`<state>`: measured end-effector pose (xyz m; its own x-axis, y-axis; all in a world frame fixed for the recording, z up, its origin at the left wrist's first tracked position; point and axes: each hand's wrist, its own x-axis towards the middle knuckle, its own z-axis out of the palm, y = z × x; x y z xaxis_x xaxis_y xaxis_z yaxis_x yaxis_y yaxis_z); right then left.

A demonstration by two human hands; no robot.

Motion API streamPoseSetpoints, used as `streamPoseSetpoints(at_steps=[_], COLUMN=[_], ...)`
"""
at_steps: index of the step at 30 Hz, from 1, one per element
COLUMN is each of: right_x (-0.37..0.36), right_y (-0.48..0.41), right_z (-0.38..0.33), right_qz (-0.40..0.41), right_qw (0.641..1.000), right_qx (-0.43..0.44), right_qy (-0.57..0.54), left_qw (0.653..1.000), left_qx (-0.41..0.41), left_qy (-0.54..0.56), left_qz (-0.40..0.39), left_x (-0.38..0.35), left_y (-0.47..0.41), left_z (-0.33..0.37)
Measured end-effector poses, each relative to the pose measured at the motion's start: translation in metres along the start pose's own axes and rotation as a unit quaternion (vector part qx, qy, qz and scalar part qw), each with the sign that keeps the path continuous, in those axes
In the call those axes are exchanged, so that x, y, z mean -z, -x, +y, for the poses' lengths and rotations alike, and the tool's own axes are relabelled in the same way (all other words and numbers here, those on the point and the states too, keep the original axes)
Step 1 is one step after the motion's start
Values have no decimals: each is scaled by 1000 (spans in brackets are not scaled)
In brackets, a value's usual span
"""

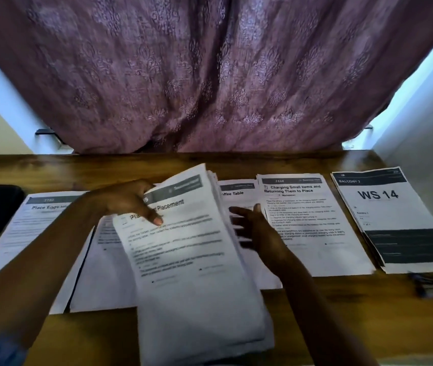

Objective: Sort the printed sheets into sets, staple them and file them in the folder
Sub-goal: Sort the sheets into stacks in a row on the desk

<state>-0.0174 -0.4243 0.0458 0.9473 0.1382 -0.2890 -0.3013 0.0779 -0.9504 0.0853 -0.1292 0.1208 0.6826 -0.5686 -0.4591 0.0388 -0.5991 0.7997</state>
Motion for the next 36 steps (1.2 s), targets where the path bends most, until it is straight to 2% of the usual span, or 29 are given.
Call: streamPoseSetpoints(at_steps=[1,3,6,8,10,12,15,17,18,20,22,25,27,29,30,33,36], right_x=[6,17,30,41,48,51,53,54,55,55,54,56,58,61,62,55,29], right_y=[9,19,10,0,-4,-5,-6,-6,-6,-7,-6,-5,-2,3,5,8,5], right_z=[-3,-2,12,26,36,39,40,42,43,44,42,36,31,24,18,-9,-45], right_qz=[-17,-8,108,185,231,256,278,284,285,289,297,323,347,370,373,353,303], right_qw=[999,999,987,973,958,945,933,927,924,919,915,893,866,838,838,883,932], right_qx=[1,32,44,34,24,21,25,28,28,32,38,40,50,86,105,134,135], right_qy=[-30,-4,109,136,167,202,228,245,255,268,271,310,357,391,383,278,147], left_qw=[1000,999,997,997,997,993,975,946,935,929,925,912,904,898,897,903,867], left_qx=[4,4,17,18,16,3,-3,4,4,-1,-15,-20,-23,-34,-40,-63,-97], left_qy=[1,-9,-43,-35,-45,-107,-221,-285,-284,-215,-141,-89,-80,-59,-35,123,348], left_qz=[-8,-33,-57,-70,-63,-41,35,154,212,300,352,399,418,435,439,407,342], left_x=[-4,-14,-31,-44,-54,-59,-64,-71,-78,-100,-127,-155,-164,-168,-169,-165,-153], left_y=[-18,-55,-98,-121,-136,-141,-134,-117,-108,-84,-64,-49,-46,-45,-43,-39,-26], left_z=[4,11,17,18,17,16,14,12,8,2,-11,-28,-33,-31,-28,-16,-17])
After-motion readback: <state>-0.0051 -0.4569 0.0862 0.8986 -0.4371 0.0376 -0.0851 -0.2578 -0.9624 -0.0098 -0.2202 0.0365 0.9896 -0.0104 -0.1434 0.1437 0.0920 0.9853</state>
